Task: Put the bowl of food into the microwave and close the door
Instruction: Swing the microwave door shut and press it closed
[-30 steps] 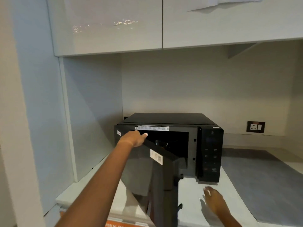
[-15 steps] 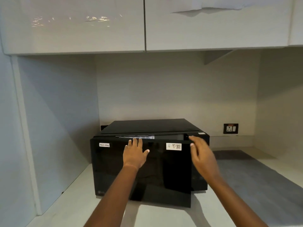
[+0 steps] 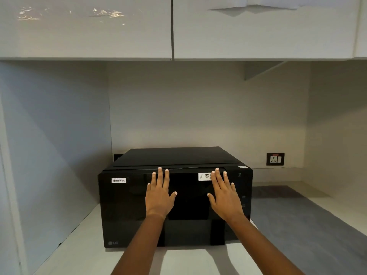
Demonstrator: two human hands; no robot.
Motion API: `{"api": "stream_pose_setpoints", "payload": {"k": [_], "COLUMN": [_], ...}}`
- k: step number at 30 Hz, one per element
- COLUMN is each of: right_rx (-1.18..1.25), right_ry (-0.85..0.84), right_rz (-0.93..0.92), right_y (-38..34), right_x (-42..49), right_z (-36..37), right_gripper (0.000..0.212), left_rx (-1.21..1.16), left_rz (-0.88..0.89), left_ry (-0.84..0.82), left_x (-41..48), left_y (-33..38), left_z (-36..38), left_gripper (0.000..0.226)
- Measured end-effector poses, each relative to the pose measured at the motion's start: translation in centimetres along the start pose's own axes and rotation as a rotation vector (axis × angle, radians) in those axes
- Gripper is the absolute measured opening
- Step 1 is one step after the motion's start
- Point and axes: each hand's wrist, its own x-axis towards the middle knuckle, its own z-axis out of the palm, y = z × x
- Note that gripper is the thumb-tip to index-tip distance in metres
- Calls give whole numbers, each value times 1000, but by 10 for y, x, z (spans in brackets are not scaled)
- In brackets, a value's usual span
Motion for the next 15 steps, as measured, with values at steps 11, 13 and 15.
{"api": "stream_pose_setpoints", "payload": {"k": [11, 13, 15], "right_rx": [17, 36, 101], "right_ry": [-56, -45, -16], "right_rz": [-19, -17, -4], "right_y": [5, 5, 2], "right_x": [11, 9, 2], "right_z": [4, 6, 14], "right_gripper": [75, 76, 74], "left_rx": [-38, -29, -91], "left_rz": [-13, -3, -14], "left_ry": [33, 65, 107], "left_x": [7, 4, -3], "left_y": [-1, -2, -3], "left_z": [12, 13, 20], "left_gripper": [73, 72, 68]}}
